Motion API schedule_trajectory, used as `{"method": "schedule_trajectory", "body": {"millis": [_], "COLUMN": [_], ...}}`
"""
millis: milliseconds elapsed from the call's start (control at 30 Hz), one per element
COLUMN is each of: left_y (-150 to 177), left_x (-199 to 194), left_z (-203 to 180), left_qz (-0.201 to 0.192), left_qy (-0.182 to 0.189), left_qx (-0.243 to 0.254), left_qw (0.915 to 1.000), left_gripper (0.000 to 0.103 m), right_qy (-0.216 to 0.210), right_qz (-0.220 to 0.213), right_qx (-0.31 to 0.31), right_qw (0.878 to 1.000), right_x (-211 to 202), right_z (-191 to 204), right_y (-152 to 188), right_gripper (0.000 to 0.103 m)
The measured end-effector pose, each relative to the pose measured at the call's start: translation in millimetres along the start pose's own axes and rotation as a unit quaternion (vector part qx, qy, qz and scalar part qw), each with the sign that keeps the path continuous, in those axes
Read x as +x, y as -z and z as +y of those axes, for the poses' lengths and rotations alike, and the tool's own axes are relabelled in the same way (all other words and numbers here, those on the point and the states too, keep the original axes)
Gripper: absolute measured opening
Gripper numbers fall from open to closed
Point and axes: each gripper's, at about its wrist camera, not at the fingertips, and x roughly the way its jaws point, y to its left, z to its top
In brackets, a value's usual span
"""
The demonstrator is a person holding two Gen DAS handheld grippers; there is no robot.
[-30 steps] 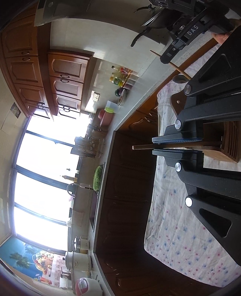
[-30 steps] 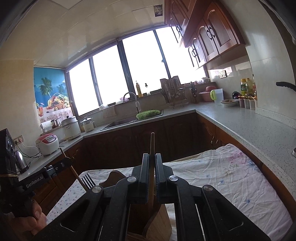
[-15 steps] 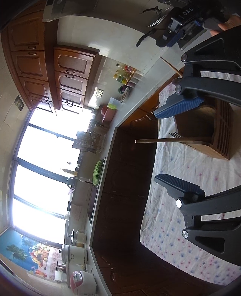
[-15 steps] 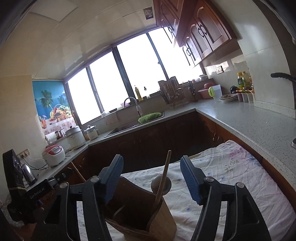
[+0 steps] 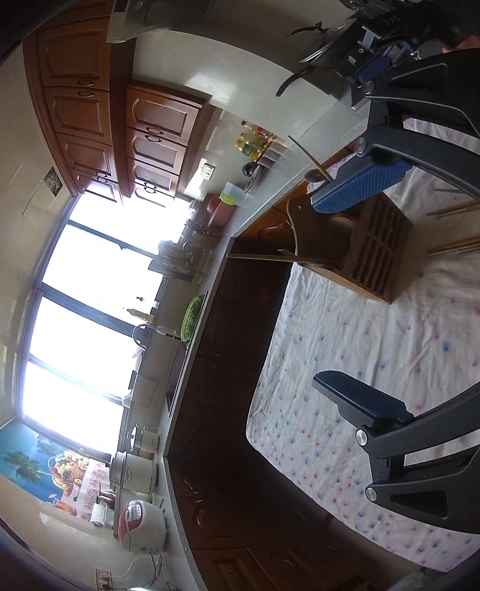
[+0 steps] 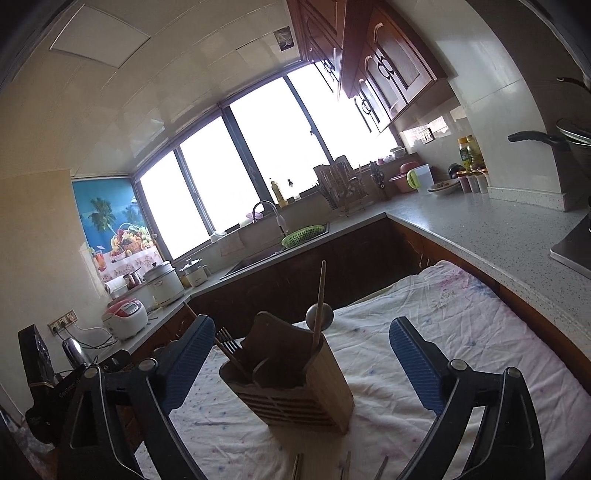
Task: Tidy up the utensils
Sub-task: 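Move both open grippers back over the remaining chopsticks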
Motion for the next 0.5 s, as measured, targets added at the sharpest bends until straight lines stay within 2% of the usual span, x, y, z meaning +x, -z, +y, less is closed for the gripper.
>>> {"method": "schedule_trajectory", "body": {"millis": [300, 500], "left_y": [41, 48], "left_x": [-54, -70], "left_z": [15, 21], "left_qz": [0.046, 0.081], "left_qy": [-0.013, -0.027], "left_qx": [-0.019, -0.033], "left_qw": [0.9987, 0.9958], "left_gripper": [0.089, 0.089], "right_qy": [0.01, 0.017], "right_qz": [0.054, 0.079], "right_qx": [0.017, 0.035], "right_qw": [0.998, 0.996], "right_x": [-42, -58], "right_z": [-10, -20], "right_y": [43, 67], "right_gripper": [0.099, 0.099]}}
